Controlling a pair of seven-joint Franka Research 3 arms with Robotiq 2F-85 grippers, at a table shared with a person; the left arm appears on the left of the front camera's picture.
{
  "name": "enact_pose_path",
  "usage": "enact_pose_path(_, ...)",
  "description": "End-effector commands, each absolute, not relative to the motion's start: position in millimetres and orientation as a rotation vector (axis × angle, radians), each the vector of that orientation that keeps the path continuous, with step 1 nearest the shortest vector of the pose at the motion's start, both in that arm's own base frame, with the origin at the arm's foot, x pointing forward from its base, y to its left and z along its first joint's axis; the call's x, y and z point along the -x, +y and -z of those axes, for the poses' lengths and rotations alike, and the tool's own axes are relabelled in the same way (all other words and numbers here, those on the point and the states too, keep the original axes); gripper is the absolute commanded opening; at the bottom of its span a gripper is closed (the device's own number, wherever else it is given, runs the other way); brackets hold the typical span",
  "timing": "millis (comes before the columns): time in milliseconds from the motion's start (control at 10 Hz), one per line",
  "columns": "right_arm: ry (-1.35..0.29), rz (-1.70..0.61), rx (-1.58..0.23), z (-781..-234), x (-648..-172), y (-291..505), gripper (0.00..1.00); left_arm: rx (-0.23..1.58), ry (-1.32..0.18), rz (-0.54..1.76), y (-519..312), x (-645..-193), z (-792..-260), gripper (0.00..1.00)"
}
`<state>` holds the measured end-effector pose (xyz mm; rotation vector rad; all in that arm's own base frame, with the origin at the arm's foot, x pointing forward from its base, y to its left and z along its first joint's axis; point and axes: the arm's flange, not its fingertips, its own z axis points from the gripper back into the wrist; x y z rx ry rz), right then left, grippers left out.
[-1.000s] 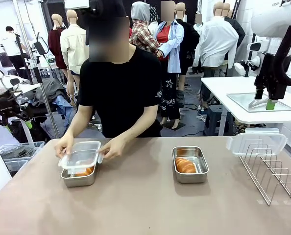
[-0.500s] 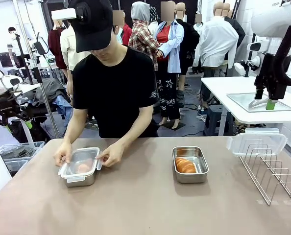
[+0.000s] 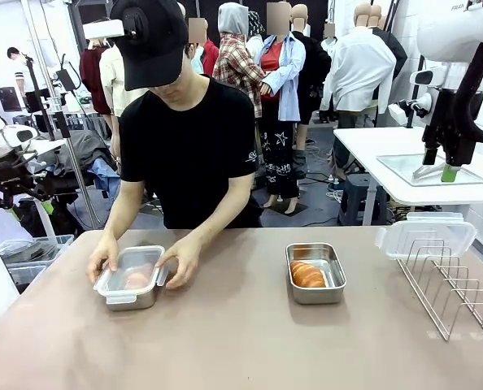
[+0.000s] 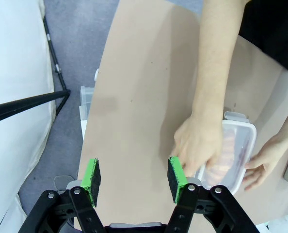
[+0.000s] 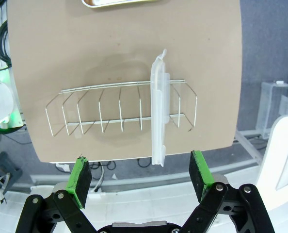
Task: Place the bread in airtight containers.
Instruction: Pick up one Airtight Container lid and hand it to the human.
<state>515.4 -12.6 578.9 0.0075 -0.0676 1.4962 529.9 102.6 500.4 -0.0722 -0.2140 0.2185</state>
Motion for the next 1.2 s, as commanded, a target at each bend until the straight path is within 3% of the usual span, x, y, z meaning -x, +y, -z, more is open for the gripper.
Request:
enact_pose_path(0,-0.054,-1.510,-0.010,-579.8,-515.0,-13.5,1.00,0.054,-0.218,-0.227,102.3,-528.7,-502.5,0.72)
enact_pose_path(1100,-0.054,-1.510,-0.010,-579.8,-515.0,-13.5,1.00,0.054,-0.218,-0.227,102.3,-528.7,-502.5,0.72)
